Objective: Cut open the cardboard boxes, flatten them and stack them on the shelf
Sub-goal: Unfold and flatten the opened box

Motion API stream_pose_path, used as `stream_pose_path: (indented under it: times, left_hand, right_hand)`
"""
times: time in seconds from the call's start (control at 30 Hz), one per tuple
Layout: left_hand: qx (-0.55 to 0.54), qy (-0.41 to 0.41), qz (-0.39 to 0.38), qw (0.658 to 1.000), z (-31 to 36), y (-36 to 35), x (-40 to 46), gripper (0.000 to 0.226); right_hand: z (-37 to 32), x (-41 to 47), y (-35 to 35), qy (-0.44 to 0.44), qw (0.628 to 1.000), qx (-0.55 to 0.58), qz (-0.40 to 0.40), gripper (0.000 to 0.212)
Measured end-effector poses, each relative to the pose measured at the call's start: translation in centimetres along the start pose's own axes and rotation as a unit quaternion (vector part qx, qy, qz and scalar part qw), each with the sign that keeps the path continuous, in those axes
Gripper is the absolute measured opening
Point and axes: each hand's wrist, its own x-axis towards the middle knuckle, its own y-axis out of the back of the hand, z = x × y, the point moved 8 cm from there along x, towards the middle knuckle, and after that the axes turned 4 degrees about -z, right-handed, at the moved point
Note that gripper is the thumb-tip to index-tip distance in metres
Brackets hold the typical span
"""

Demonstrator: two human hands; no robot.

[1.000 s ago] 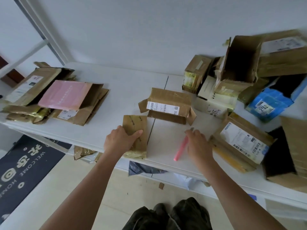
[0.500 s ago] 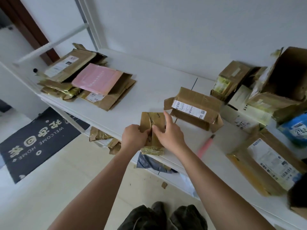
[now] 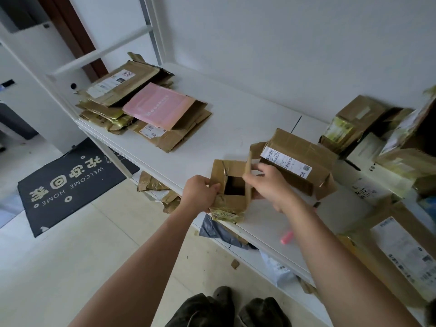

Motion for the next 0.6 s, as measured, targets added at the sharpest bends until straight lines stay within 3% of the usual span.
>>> stream_pose_path:
  times: [0.07, 0.13, 0.2, 0.3, 0.4, 0.47, 0.6]
  left_hand:
    - [-0.014, 0.002, -0.006, 1.000, -0.3, 0.3, 0.0, 0.026]
    - [-0.005, -0.006, -0.011, 1.000, -0.1, 0.3, -0.1, 0.026]
    - [0.042, -0.022, -0.003, 0.999, 0.6, 0.0, -0.3, 0.027]
    - [0.084, -0.031, 0.016, 0.996, 1.2, -0.2, -0.5, 0.029]
    - [0.083, -0.026, 0.012, 0.996, 1.2, -0.2, -0.6, 0.031]
    - [0.094, -0.023, 0.011, 0.995, 1.4, -0.3, -0.7, 0.033]
    - [0.096, 0.000, 0.003, 0.995, 1.6, -0.4, -0.5, 0.034]
  right_hand:
    - [2.5, -0.6, 0.3, -0.035, 0.993, 0.107, -0.030, 0.019]
    - [4.4, -1.6, -0.4, -0.050, 0.979, 0.193, -0.046, 0.020]
    - [5.3, -2.0, -0.3, -0.033, 0.976, 0.215, -0.013, 0.028]
    - [4.7, -2.1, 1.8, 0.033, 0.993, 0.069, 0.092, 0.056]
    - [2.4, -2.6, 2.2, 0.133, 0.967, -0.133, 0.171, 0.043]
    - [1.7, -3.0, 1.5, 0.170, 0.946, -0.201, 0.188, 0.039]
    - [2.5, -2.8, 0.9, 0.148, 0.951, -0.221, 0.160, 0.061]
